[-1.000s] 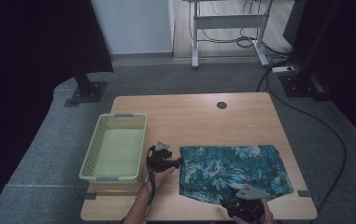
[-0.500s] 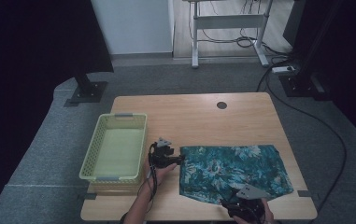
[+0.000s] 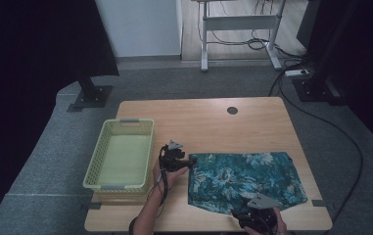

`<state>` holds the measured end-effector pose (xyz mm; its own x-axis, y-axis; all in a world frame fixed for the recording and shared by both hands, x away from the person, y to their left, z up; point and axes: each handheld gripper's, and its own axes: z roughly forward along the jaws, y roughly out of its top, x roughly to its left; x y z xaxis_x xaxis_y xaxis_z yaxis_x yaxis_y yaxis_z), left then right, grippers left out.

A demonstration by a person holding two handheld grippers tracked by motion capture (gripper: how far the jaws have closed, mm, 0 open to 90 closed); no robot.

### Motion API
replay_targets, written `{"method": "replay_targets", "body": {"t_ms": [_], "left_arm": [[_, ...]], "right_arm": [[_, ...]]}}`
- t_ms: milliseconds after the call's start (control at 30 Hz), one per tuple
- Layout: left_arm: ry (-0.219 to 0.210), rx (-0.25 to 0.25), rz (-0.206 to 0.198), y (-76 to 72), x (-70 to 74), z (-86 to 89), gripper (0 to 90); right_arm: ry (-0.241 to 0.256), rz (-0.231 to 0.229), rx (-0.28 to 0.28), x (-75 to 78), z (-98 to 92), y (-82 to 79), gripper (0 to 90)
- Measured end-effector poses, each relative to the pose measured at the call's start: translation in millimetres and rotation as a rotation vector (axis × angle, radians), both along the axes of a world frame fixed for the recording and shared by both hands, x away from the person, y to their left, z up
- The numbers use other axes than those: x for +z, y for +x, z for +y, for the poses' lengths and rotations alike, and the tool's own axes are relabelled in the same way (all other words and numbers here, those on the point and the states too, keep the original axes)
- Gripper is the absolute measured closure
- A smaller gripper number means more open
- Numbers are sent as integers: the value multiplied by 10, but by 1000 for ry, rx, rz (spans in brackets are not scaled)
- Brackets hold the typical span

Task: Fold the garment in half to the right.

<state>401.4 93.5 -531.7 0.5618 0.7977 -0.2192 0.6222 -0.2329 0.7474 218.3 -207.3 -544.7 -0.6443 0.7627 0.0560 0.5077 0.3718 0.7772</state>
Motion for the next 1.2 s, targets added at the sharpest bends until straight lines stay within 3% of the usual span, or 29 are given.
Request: {"method": "replay_targets", "body": {"t_ms": [167,267,500,867,1000,1200], "left_arm": [[17,-6,4,61,-23,-16,374],[0,-5,5,96,-32,-20,384],[9,-9,7,157,-70,-60,392],[43,-25,24,220,-155,-133,403],[32,-20,18,233,-169,-137,407],[48,-27,-15,220,-189,-173,421]], "right_arm": [[-2,0,1,-1,-1,-1,373],[-1,-2,0,2,-9,0,373],[2,-2,-7,3,-32,-3,373],[-1,-2,-9,2,-39,-3,373],[-2,-2,-9,2,-39,-3,373],[-4,-3,-8,-2,-28,-2,373]]}}
